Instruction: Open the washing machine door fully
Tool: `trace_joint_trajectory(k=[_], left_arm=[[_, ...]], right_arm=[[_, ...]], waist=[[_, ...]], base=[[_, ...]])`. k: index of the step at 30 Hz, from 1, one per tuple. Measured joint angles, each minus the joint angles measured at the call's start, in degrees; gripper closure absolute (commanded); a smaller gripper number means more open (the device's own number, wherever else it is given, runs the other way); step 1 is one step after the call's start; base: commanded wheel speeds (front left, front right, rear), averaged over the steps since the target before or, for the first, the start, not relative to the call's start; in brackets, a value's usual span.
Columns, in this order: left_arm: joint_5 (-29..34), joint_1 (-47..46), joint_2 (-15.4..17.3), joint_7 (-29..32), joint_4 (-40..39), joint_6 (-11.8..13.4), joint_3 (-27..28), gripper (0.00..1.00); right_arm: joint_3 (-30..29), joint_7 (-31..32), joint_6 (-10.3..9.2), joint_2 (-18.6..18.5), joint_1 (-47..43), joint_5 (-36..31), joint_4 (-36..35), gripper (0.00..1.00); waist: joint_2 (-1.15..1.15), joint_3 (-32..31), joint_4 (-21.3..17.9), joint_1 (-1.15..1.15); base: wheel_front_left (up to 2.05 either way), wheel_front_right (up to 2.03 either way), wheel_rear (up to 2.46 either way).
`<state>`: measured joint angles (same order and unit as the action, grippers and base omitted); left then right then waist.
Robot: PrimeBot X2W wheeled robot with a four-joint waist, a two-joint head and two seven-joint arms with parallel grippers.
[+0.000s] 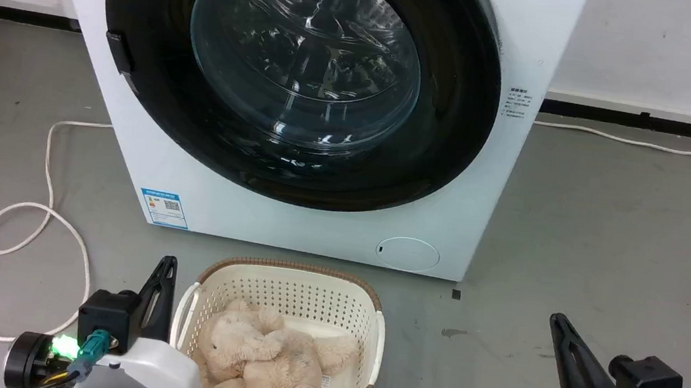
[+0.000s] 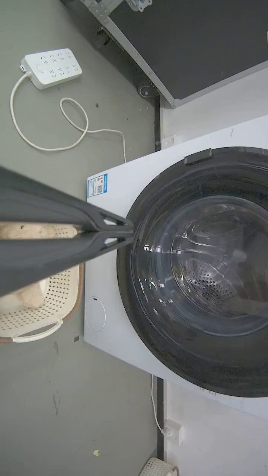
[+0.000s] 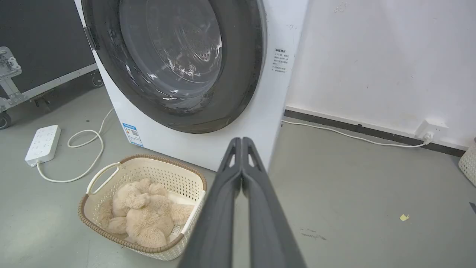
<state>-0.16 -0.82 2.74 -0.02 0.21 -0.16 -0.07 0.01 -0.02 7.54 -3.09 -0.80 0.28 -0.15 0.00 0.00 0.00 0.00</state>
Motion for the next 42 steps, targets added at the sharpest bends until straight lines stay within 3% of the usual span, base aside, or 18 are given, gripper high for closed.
trace_joint_trajectory(k=[41,42], left_arm=[[0.0,0.0,0.0,0.0,0.0,0.0,0.0,1.0],[0.0,-0.01,0.0,0.0,0.01,-0.01,0.0,0.0]], right_arm=[[0.01,0.0,0.0,0.0,0.0,0.0,0.0,1.0],[0.01,0.0,0.0,0.0,-0.02,0.01,0.0,0.0]], waist=[[0.0,0.0,0.0,0.0],[0.0,0.0,0.0,0.0]], base=[[0.0,0.0,0.0],[0.0,0.0,0.0]])
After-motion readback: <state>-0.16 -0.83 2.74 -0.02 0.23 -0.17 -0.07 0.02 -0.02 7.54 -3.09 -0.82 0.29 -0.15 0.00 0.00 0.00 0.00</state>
